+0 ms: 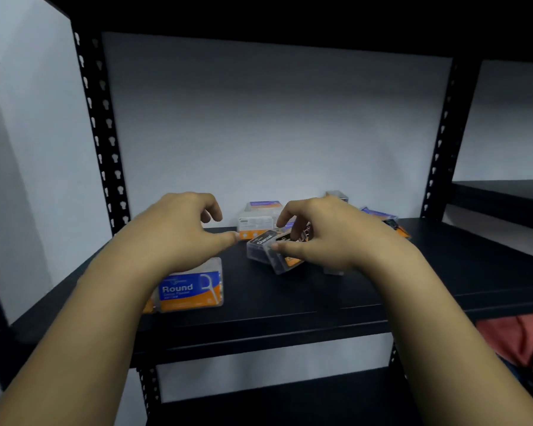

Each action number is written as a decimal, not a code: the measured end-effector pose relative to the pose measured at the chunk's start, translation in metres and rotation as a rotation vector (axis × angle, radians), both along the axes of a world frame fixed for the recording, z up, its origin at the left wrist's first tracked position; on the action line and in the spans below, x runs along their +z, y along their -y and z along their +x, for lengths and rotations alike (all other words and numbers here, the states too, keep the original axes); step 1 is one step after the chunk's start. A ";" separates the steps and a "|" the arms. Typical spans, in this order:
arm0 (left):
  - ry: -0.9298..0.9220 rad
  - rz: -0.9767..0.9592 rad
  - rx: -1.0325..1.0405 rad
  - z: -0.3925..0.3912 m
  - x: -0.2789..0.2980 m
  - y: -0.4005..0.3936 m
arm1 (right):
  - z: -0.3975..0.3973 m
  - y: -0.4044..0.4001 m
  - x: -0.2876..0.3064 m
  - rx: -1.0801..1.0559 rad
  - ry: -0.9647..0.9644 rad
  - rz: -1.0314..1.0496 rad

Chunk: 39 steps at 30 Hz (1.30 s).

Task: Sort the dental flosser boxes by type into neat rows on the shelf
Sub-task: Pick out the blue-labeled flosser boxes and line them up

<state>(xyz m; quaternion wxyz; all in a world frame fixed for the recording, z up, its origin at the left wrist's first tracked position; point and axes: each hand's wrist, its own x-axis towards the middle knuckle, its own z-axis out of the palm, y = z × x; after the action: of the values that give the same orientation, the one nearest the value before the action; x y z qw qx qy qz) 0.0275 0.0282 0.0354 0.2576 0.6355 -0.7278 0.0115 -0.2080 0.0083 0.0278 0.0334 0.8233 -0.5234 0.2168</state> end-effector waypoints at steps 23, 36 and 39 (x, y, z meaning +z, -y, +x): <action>0.174 0.148 -0.134 -0.127 0.039 0.112 | -0.129 0.117 0.035 0.000 -0.008 0.046; 0.293 0.289 0.013 -0.152 0.020 0.178 | -0.183 0.193 0.030 -0.014 -0.126 0.144; 0.311 0.333 0.013 -0.153 0.015 0.189 | -0.193 0.205 0.018 -0.017 -0.147 0.164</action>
<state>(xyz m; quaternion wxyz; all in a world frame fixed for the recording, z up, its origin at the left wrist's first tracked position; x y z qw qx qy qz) -0.1256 -0.1606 0.0506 0.0339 0.6645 -0.7465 -0.0092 -0.4010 -0.1964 0.0463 0.0060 0.8326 -0.5425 0.1117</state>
